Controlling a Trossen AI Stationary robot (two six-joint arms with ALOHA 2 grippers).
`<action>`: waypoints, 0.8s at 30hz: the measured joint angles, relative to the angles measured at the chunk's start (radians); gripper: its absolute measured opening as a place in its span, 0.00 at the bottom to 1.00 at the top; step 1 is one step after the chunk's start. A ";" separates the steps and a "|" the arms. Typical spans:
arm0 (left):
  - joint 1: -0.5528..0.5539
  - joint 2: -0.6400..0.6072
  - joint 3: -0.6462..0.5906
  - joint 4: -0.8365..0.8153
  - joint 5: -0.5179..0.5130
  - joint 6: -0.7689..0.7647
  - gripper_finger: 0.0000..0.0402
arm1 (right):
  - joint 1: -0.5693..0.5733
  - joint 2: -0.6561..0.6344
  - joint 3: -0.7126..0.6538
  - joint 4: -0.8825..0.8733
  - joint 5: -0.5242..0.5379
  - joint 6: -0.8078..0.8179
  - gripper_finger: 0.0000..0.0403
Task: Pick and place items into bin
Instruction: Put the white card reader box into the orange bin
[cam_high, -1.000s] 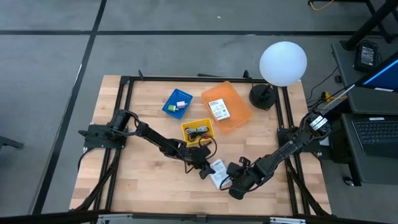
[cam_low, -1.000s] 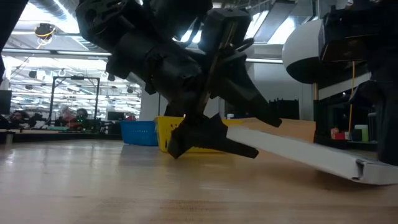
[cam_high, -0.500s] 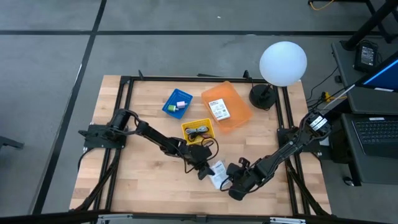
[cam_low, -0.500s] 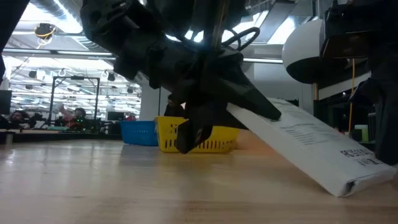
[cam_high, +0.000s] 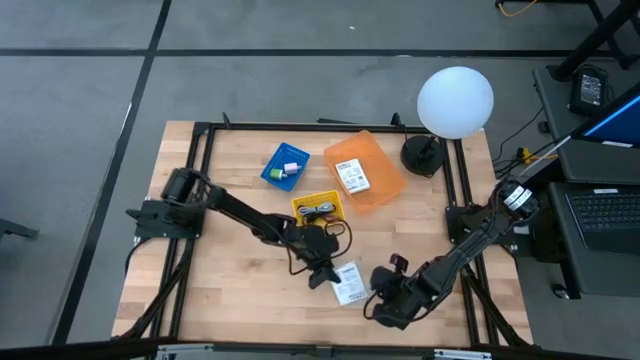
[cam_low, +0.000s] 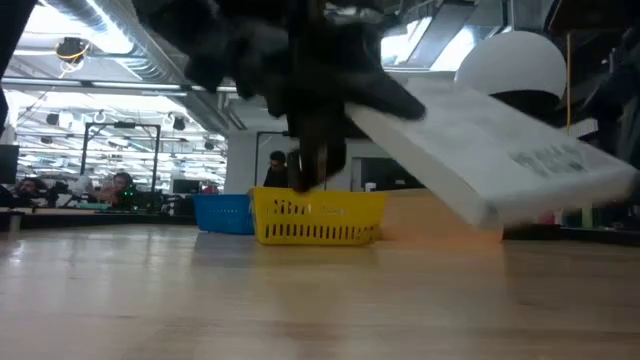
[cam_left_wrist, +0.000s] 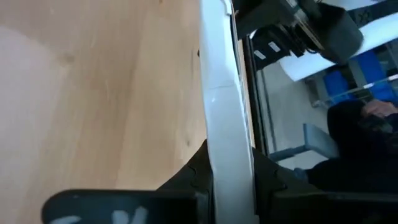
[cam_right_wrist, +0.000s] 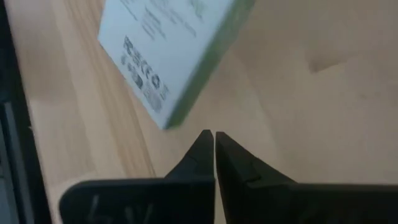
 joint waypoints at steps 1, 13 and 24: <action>0.000 -0.023 0.000 -0.030 -0.005 0.018 0.09 | 0.003 -0.007 0.000 -0.009 0.015 0.000 0.00; 0.000 -0.344 0.000 -0.335 -0.285 0.347 0.09 | 0.007 -0.087 0.004 0.037 0.120 -0.123 0.00; 0.008 -0.457 -0.101 -0.299 -0.444 0.543 0.09 | 0.007 -0.089 -0.080 0.261 0.381 -0.230 0.00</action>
